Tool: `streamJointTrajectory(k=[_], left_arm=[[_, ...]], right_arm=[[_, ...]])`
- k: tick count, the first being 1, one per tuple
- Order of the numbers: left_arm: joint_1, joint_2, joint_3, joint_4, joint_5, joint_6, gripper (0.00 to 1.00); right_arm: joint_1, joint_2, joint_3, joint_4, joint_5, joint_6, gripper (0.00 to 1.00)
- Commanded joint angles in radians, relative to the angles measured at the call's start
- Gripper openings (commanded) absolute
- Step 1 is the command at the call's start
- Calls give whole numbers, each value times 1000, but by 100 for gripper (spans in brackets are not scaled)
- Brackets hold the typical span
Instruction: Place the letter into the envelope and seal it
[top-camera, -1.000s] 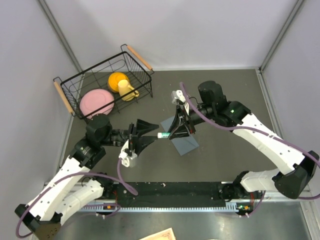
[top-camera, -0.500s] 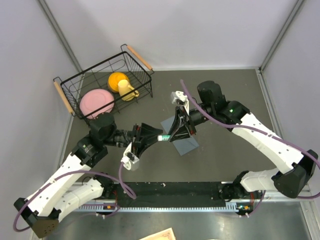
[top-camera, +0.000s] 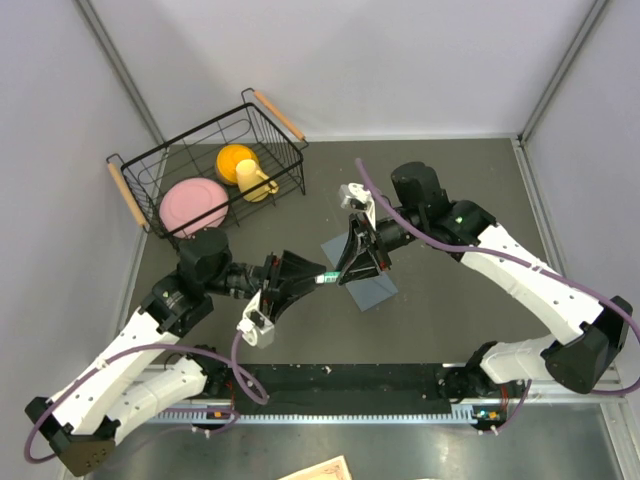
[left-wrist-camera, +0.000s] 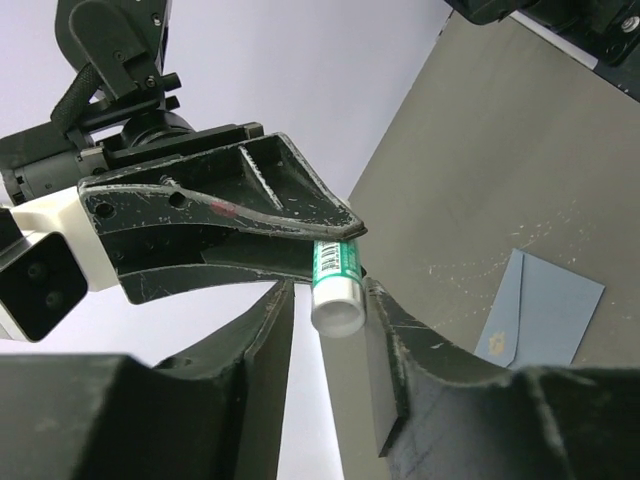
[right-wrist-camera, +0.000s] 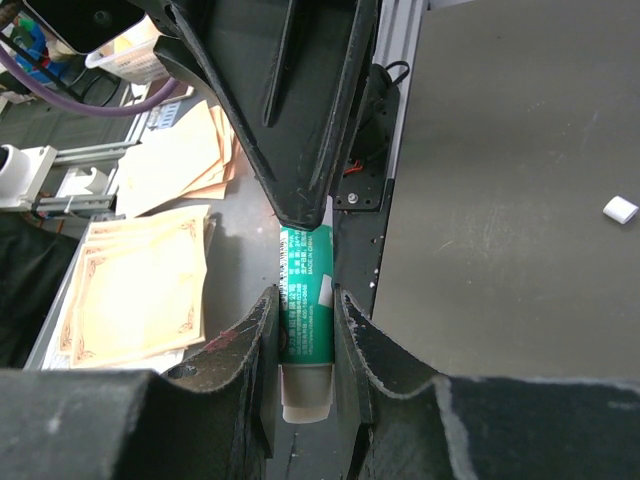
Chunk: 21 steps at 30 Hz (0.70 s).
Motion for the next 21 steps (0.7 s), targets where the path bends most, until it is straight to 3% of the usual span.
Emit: streamJointTrajectory(k=[1, 7, 8, 10, 11, 13, 16, 19, 21], left_arm=[[-12, -12, 37, -3, 38, 28, 34], [-14, -3, 47, -24, 32, 40, 16], [-15, 0, 50, -24, 32, 40, 8], [-15, -2, 52, -24, 29, 40, 1], [-15, -2, 50, -24, 30, 41, 0], [-15, -3, 49, -24, 27, 43, 0], [-15, -6, 43, -27, 27, 52, 0], [-15, -5, 44, -38, 30, 63, 0], [-17, 0, 44, -41, 27, 57, 0]], right_arm=[[4, 1, 54, 0, -19, -19, 0], [6, 1, 57, -12, -35, -33, 0], [8, 1, 59, -18, -33, -38, 1], [12, 7, 65, -42, -23, -57, 27], [18, 12, 69, -59, 0, -73, 45], [32, 18, 83, -117, 45, -136, 49], [47, 23, 98, -188, 85, -209, 44], [60, 24, 114, -217, 115, -259, 23], [69, 26, 120, -222, 143, -275, 2]])
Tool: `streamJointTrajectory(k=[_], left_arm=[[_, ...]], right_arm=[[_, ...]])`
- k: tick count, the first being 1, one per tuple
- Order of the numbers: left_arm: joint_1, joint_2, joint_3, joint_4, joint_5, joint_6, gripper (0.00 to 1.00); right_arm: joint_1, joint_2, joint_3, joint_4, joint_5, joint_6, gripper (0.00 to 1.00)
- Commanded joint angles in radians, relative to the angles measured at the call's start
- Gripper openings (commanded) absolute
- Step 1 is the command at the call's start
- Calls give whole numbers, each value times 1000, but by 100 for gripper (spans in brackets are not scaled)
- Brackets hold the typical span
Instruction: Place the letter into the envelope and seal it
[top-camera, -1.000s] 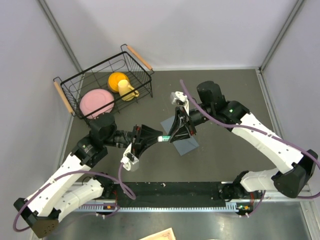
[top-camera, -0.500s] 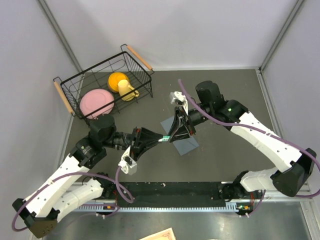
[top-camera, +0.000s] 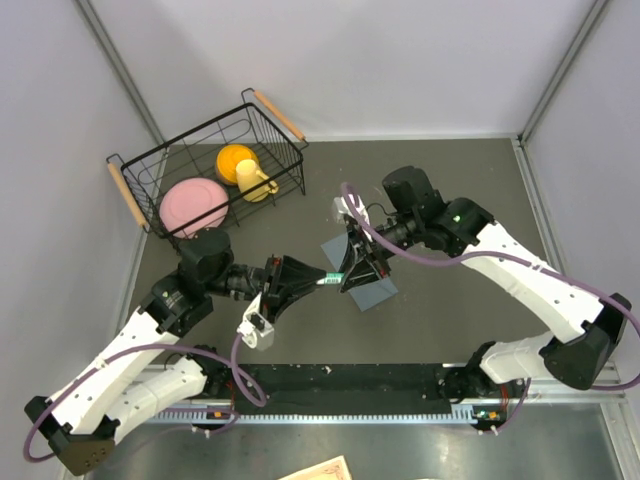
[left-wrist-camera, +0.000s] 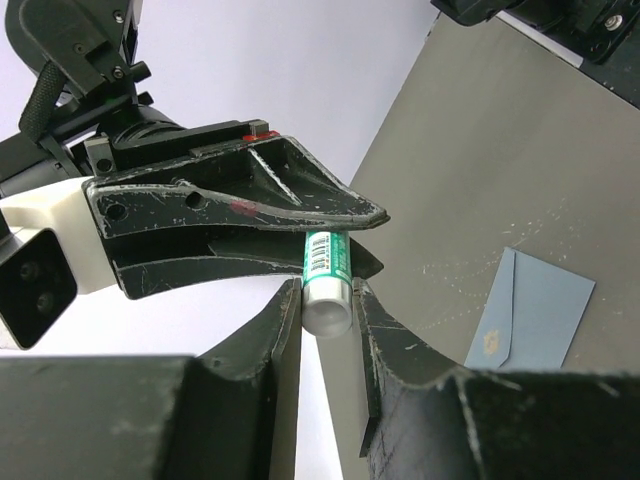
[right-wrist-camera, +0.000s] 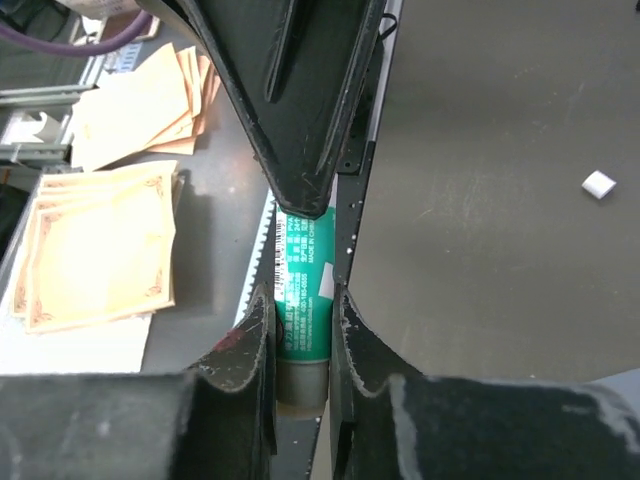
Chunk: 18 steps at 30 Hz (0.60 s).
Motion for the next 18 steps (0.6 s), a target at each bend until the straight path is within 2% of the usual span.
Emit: streamJointTrajectory(k=[1, 2, 5, 6, 8, 9, 11, 12, 14, 15, 17, 18], left_arm=[[-5, 2, 38, 2, 18, 8, 0], [-5, 5, 41, 2, 12, -10, 0], [-5, 21, 53, 61, -31, -235, 0], [-5, 34, 53, 168, -62, -466, 0], [-4, 66, 52, 259, -181, -704, 0], [-3, 79, 56, 308, -221, -909, 0], [3, 123, 82, 336, -316, -1098, 0], [15, 139, 102, 353, -333, -1272, 0], [42, 183, 113, 392, -367, -1473, 0], [84, 197, 111, 420, -361, -1685, 0], [127, 247, 101, 498, -340, -1911, 0], [168, 263, 81, 522, -334, -2125, 0]], right_arm=[[24, 5, 62, -50, 83, -102, 0], [24, 1, 65, -47, 103, -111, 0], [24, -14, 78, -36, 207, -150, 0], [24, -21, 83, -24, 270, -162, 0], [25, -61, 65, 51, 330, -185, 0], [27, -78, 49, 97, 398, -193, 0], [34, -132, 2, 209, 474, -252, 0], [48, -147, -16, 243, 564, -281, 0], [88, -192, -82, 348, 649, -349, 0], [100, -210, -108, 390, 725, -412, 0], [146, -250, -186, 499, 796, -526, 0], [158, -261, -214, 536, 854, -568, 0]])
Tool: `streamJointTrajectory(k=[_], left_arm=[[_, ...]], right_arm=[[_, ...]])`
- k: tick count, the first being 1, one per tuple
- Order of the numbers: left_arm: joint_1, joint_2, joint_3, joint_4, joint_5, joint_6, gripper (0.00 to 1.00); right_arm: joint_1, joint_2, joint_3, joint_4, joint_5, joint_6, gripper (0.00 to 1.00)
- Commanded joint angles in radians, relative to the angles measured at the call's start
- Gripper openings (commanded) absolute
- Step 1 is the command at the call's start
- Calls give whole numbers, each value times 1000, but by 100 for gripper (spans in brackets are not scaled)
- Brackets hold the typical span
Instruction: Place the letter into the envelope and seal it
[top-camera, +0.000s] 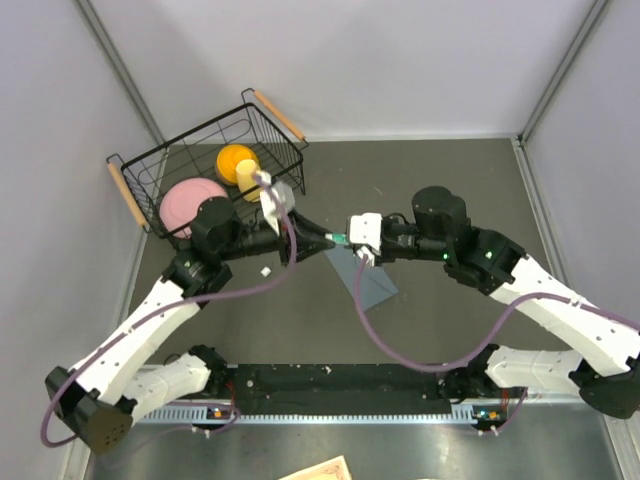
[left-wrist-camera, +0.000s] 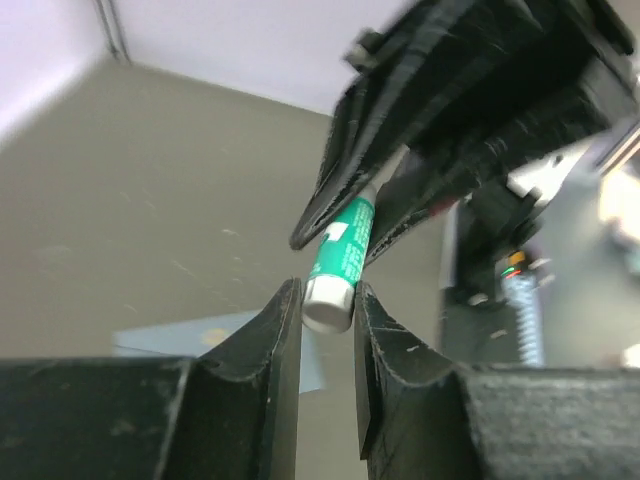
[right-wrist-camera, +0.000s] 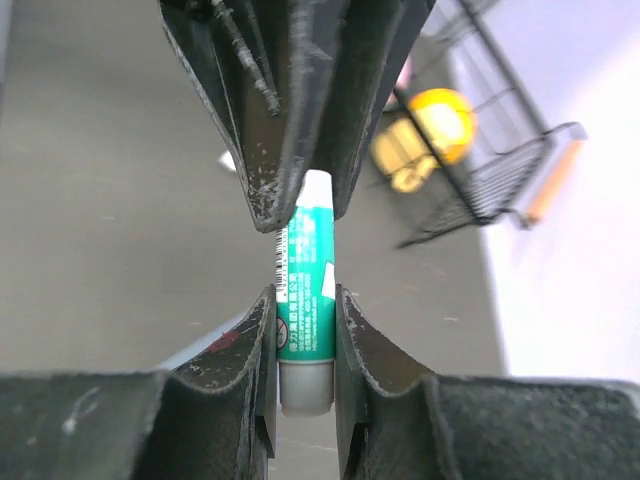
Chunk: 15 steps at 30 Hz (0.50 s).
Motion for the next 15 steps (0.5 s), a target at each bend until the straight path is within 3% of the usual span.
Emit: streamJointTrajectory(k=[1, 3, 5, 7, 9, 10, 12, 13, 15], left_arm=[[114, 86, -10, 274, -48, -904, 0], [141, 113, -17, 273, -46, -1062, 0], [141, 120, -14, 290, -54, -1070, 0], [144, 122, 2, 315, -27, -1053, 20], [167, 102, 11, 350, 1, -975, 58], [183, 91, 11, 352, 28, -942, 71], [258, 54, 23, 347, 73, -813, 88], [285, 36, 23, 332, 108, -755, 89], [332, -24, 28, 236, 134, -491, 92]], right_arm=[[84, -71, -125, 347, 278, -270, 0], [118, -103, -209, 440, 330, -373, 0], [137, -113, -240, 453, 350, -420, 0], [137, -110, -228, 415, 353, -388, 0], [126, -102, -188, 372, 339, -292, 0], [112, -97, -173, 313, 321, -260, 0], [51, -90, -122, 245, 221, -125, 0], [30, -73, -72, 158, 162, -83, 0], [-35, -56, -30, 87, 11, 59, 0]])
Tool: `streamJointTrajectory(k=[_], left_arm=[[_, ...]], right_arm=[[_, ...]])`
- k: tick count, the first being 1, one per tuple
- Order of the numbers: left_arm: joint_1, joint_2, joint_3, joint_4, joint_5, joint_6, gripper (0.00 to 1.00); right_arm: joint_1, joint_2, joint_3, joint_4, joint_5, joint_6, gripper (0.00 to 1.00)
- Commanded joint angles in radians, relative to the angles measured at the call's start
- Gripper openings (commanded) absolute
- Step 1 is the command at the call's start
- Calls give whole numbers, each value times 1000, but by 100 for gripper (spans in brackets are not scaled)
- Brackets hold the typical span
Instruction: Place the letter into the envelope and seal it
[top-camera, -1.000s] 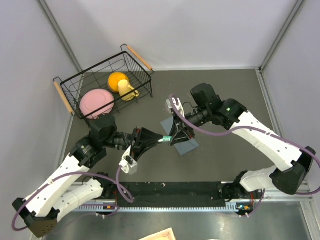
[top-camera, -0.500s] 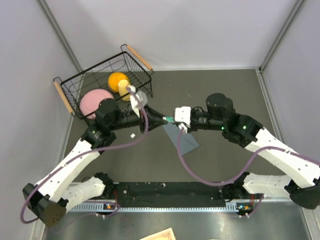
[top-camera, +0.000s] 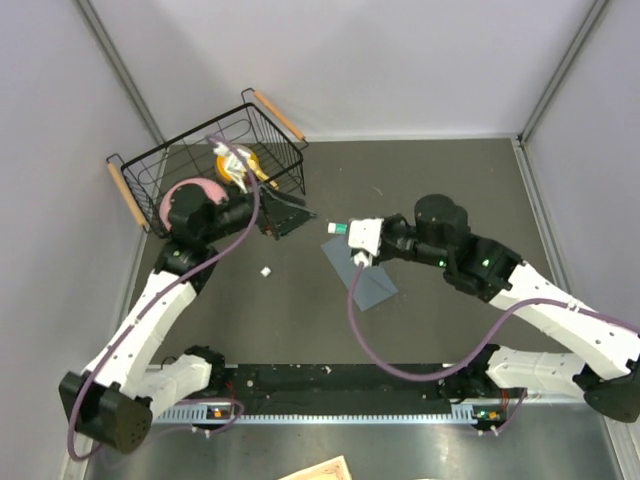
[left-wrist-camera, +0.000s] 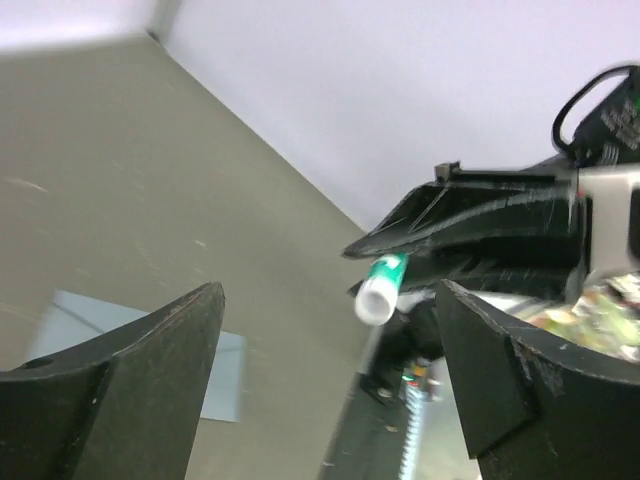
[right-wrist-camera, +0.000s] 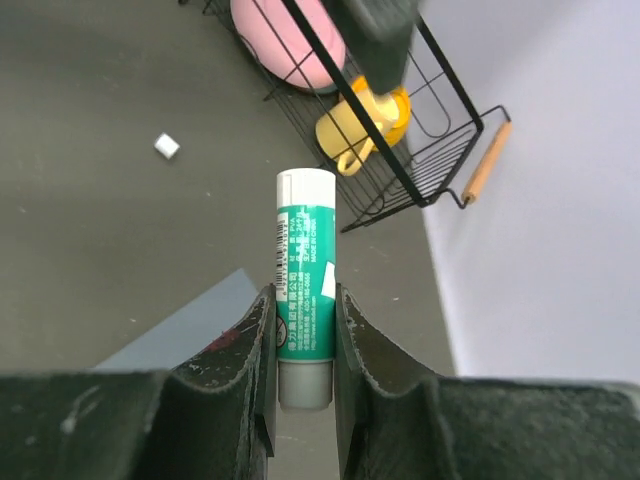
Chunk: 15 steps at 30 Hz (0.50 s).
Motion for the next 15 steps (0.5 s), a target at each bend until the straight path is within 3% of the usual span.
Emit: streamJointTrajectory(k=[1, 2, 4, 5, 7, 8, 15], left_arm=[[86, -144, 46, -43, 141, 444, 92], [86, -164, 45, -80, 195, 695, 92], [84, -207, 0, -162, 347, 963, 93], [63, -256, -44, -183, 397, 1204, 92], [29, -310, -84, -252, 386, 1396, 89], [-11, -321, -104, -271, 367, 1561, 88], [-164, -297, -87, -379, 298, 1967, 72]], right_arm=[[-111, 45, 173, -215, -309, 280, 0], [-125, 57, 189, -237, -404, 340, 0], [-158, 83, 215, -267, -501, 415, 0], [-168, 112, 221, -283, -594, 490, 0], [-188, 140, 236, -292, -696, 566, 0], [-188, 169, 243, -300, -769, 622, 0], [-189, 264, 258, -304, -958, 775, 0]])
